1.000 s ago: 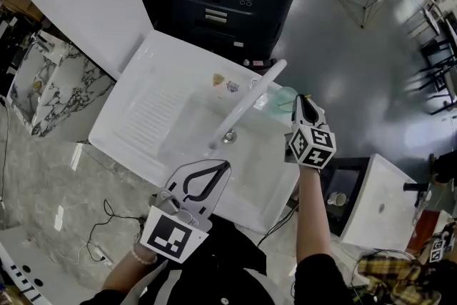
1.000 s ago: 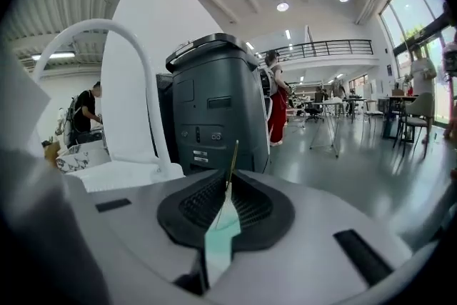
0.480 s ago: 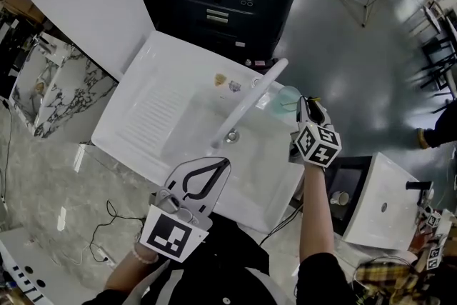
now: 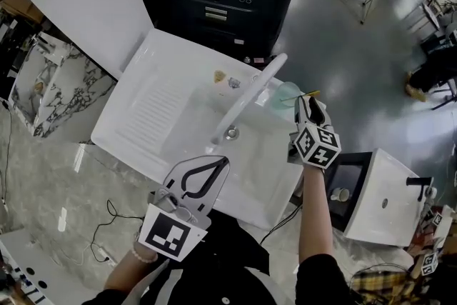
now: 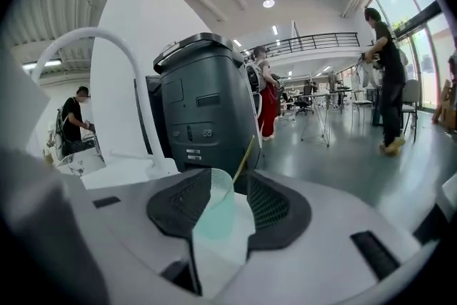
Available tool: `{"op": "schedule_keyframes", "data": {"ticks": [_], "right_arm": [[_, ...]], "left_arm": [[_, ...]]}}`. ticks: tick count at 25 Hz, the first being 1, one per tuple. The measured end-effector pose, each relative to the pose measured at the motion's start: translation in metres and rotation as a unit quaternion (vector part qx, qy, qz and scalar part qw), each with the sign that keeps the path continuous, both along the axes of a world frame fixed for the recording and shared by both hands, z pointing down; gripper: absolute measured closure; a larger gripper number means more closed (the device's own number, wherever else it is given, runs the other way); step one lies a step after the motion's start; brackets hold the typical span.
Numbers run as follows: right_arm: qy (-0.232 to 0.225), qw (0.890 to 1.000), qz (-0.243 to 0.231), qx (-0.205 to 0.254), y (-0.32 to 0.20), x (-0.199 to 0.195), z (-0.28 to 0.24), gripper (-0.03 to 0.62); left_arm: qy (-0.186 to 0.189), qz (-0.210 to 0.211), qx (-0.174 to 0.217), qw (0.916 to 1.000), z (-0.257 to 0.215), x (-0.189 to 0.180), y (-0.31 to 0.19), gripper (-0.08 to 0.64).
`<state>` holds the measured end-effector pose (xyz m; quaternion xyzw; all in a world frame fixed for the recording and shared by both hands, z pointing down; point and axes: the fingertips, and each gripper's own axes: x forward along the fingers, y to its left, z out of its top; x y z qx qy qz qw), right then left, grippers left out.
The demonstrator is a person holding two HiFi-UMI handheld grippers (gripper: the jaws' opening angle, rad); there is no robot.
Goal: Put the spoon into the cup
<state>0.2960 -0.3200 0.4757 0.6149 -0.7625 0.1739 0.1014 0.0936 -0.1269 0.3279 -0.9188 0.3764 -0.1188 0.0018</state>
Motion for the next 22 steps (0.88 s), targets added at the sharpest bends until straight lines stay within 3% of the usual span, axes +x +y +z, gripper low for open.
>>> {"op": "schedule_keyframes", "data": {"ticks": [4,10,14,22], "right_arm": [[-0.004,1.0,0.008,0.006,0.013,0.001,-0.002,0.451],[0.053,0.998,-0.015,0.027,0.043,-0.012,-0.01,0.453],[0.05,0.998,-0.024,0.038,0.066,-0.023,-0.018,0.456],[0.041,0.997,-0.021,0.061,0.104,-0.036,-0.04,0.591]], "left_arm": [[0.002,0.007,-0.001,1.0,0.003,0.002,0.002,0.563],[0.007,0.019,-0.007,0.9998,0.008,0.006,0.004,0.563],[0.008,0.03,-0.006,0.9995,0.008,0.011,0.006,0.563],[0.013,0.047,-0.006,0.9988,0.006,0.014,0.01,0.563]]}}
